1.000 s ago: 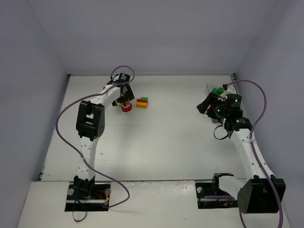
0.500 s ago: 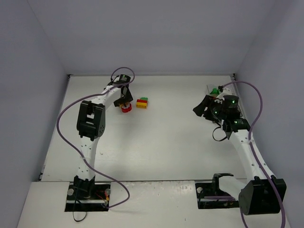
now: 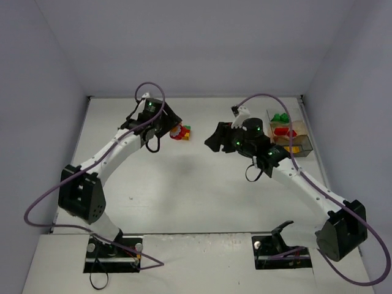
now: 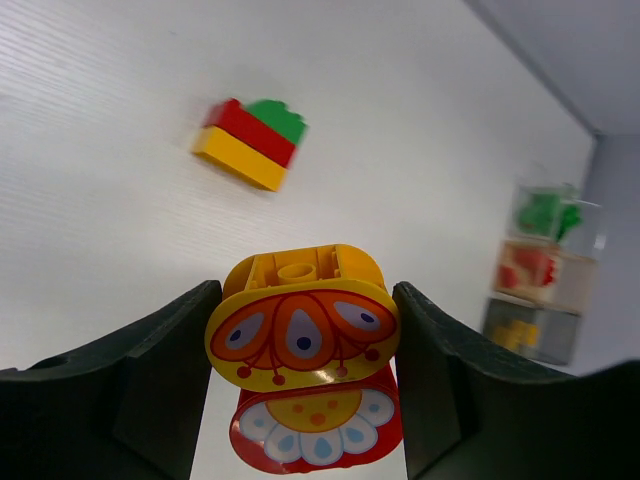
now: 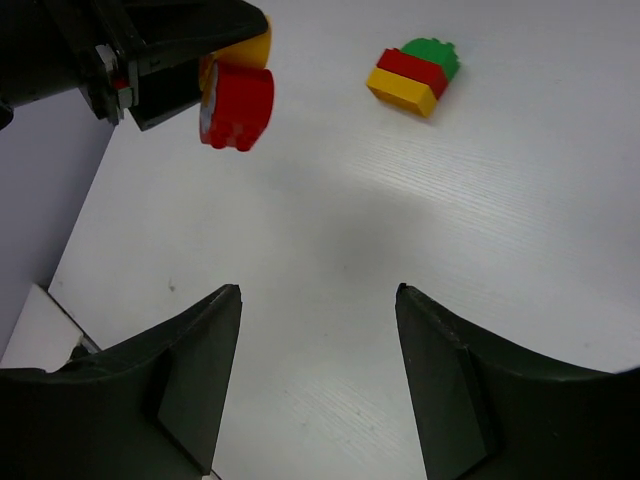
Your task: Sort the legos into containers by color
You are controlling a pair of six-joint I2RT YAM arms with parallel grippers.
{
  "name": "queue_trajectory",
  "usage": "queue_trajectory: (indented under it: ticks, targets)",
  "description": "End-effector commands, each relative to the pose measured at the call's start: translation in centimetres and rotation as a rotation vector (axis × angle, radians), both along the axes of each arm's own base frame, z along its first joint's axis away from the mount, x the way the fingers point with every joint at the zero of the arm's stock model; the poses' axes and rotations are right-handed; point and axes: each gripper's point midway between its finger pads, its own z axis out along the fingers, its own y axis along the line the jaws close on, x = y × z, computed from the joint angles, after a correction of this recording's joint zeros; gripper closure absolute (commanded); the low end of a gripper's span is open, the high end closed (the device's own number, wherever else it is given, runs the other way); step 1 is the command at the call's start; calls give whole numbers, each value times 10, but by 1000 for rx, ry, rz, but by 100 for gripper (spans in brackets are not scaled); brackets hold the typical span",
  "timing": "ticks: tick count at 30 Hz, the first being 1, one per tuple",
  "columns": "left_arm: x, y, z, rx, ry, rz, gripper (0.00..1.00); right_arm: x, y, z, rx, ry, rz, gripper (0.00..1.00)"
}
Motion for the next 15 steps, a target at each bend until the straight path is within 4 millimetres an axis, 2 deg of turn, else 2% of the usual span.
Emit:
queue_trajectory:
  ticks: [1,2,3,5,7,9,12,15]
  targets:
    - [-5,-29,59,-221,-140,-7,100,20,38,62,95,-190,3,40]
    - [-12,-29,69,-236,-162,-15,100,24,47,60,88,-199,17,40]
    - [-19,-35,75,-248,-172,-30,100,19,60,63,86,-210,46,40]
    - [-28,-36,91,-266,-202,-42,100,24,74,69,80,-231,56,40]
    - [-35,-38,96,-268,-216,-47,100,22,88,71,80,-241,78,40]
    - [-42,-36,104,-279,-229,-52,100,24,95,80,91,-260,76,40]
    - [-50,-36,114,-299,-253,-57,100,27,104,79,90,-254,78,40]
    - [-57,-35,115,-313,-256,-57,100,29,107,77,82,-255,69,40]
